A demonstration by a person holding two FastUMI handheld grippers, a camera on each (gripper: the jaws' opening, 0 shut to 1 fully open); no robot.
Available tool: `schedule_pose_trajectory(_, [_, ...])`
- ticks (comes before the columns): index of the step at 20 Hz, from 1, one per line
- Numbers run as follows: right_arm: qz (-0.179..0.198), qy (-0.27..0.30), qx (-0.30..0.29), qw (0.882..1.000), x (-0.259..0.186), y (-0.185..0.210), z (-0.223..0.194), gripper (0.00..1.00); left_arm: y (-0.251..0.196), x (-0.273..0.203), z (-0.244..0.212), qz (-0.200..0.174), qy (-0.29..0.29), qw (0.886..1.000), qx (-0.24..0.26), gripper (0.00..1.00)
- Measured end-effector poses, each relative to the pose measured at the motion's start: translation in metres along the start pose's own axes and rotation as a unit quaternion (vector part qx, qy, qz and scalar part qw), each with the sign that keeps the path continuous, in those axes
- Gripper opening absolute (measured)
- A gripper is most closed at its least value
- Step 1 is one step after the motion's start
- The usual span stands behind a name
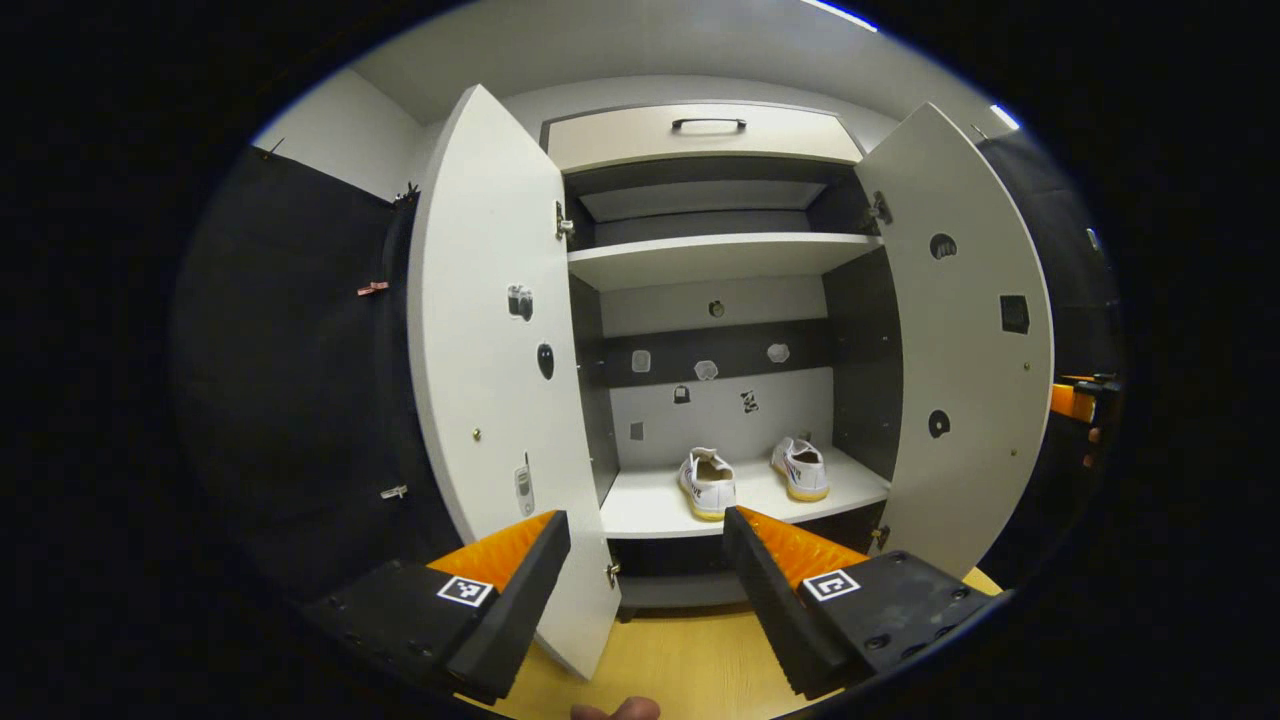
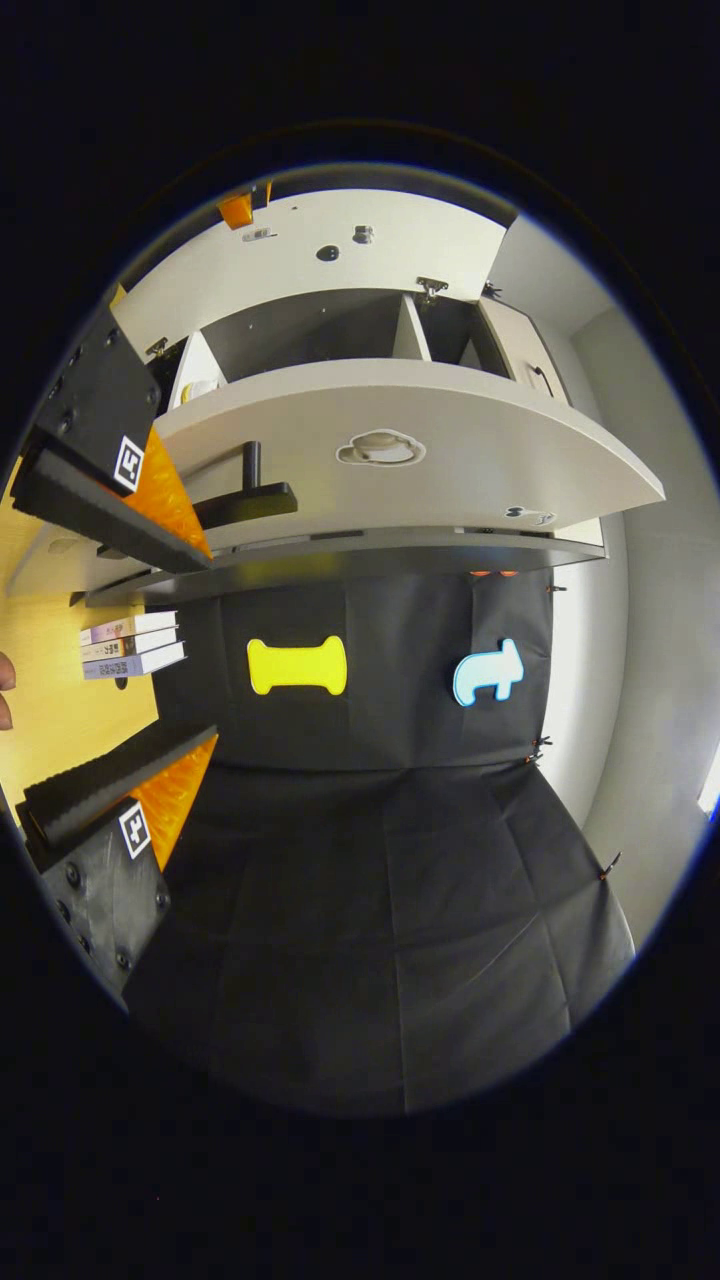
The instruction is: Grab one shoe with the right hand and put it into the shoe cabinet, grab the other shoe with the left hand and put it into the shoe cabinet; then close the right door with the right hand and the left door with the left hand.
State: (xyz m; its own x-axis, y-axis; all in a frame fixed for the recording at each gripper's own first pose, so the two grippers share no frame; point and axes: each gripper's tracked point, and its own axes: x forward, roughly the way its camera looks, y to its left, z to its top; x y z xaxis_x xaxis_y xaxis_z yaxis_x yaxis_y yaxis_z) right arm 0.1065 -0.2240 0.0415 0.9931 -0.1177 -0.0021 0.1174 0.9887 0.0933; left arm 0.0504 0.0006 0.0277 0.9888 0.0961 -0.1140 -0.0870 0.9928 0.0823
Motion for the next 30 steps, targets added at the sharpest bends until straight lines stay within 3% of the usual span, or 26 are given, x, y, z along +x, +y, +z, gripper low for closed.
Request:
schedule_pose_trajectory(8, [-0.022,-0.013,0.012,1.000,-0.006,0.010,-0.001,1.00,0.042,-0.019,-0.017,0.008,0.006,1.000,-0.010,0.96])
schedule_pose_trajectory(9, [-0.024,-0.012,0.010,1.000,-0.007,0.013,0.000,0.97,0.046,-0.020,-0.018,0.008,0.007,1.000,-0.012,0.96])
schedule_pose_trajectory(14, [-0.015,-0.010,0.018,1.000,-0.013,0.038,-0.002,0.97,0.070,-0.025,-0.025,0.012,0.008,1.000,-0.017,0.96])
schedule_pose_trajectory(20, [0.020,-0.008,0.011,1.000,-0.017,0.100,-0.008,0.97,0.098,-0.030,-0.030,0.023,0.006,0.999,-0.026,0.96])
schedule_pose_trajectory(25, [0.089,0.001,0.025,0.996,-0.015,0.182,-0.013,0.98,0.108,-0.033,-0.036,0.022,0.008,0.999,-0.037,0.96])
schedule_pose_trajectory(30, [0.119,0.001,0.020,0.993,-0.037,0.228,-0.009,0.98,0.118,-0.033,-0.044,0.023,0.015,0.999,-0.047,0.97])
